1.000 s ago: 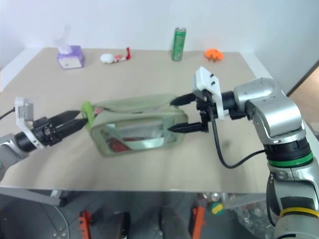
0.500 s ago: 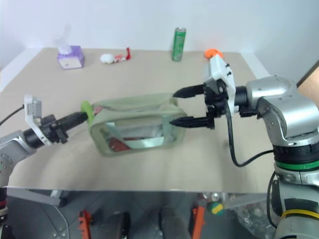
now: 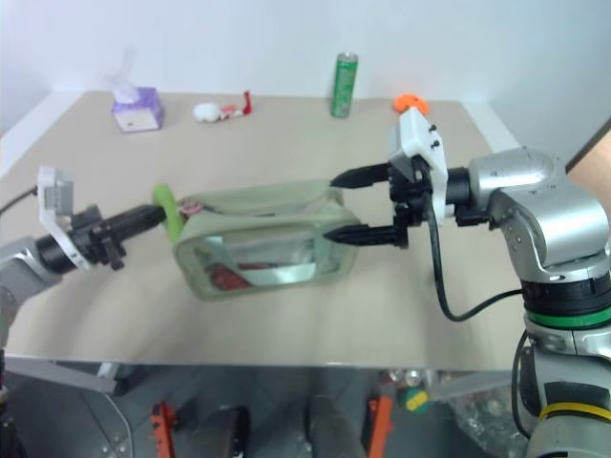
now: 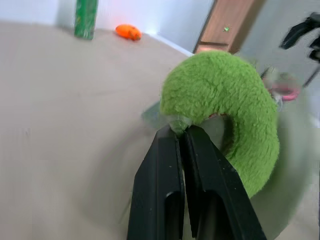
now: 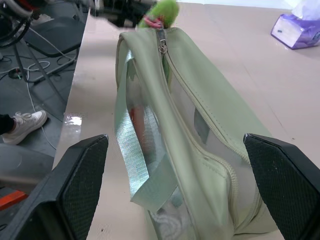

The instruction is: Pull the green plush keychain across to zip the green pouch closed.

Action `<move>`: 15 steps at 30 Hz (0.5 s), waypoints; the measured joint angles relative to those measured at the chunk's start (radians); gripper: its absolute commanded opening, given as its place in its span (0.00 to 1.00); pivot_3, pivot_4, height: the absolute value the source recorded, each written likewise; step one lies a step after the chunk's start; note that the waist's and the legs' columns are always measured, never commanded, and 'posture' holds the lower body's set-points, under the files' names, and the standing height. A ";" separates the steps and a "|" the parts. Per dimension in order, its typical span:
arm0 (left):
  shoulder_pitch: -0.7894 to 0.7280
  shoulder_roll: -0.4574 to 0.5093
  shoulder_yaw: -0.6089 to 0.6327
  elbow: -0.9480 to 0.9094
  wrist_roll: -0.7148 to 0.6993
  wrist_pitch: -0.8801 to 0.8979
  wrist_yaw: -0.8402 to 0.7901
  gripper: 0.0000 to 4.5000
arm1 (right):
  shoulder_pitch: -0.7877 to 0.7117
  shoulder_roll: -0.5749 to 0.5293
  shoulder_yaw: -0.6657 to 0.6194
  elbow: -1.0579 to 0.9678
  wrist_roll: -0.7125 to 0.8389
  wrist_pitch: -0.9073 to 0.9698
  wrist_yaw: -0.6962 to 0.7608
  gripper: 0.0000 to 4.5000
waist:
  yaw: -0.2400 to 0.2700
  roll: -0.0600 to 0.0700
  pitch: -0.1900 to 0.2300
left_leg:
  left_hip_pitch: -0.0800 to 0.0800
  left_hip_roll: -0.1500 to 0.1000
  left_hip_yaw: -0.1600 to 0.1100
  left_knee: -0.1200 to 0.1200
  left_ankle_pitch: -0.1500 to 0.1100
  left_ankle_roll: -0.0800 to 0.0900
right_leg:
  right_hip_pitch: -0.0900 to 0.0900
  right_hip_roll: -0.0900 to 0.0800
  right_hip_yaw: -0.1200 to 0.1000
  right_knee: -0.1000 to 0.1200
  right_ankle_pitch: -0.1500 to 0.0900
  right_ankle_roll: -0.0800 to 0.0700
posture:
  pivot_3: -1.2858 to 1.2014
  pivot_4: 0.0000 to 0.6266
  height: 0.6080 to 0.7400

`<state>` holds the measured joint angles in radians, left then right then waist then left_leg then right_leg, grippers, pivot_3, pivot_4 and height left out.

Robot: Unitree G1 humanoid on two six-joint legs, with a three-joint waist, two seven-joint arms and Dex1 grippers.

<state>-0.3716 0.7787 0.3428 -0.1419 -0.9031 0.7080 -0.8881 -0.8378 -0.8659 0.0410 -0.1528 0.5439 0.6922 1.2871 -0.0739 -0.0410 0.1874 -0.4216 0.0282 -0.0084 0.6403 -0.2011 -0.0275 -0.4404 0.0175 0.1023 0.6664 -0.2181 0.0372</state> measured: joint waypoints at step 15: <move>-0.224 0.151 -0.123 -0.017 0.110 -0.029 -0.166 0.01 | -0.001 0.002 0.030 0.011 -0.030 -0.037 0.004 1.00 | 0.000 0.000 0.000 | -0.001 0.000 0.000 0.000 0.000 0.000 | 0.000 0.000 0.000 0.000 0.000 0.000 | 0.52 0.24 1.00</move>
<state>-0.5951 0.9297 0.2197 -0.1587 -0.7931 0.6788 -1.0541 -0.8386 -0.8637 0.0711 -0.1416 0.5135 0.6555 1.2909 -0.0744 -0.0409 0.1875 -0.4221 0.0280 -0.0085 0.6402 -0.2011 -0.0276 -0.4407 0.0178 0.1023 0.6662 -0.2183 0.0373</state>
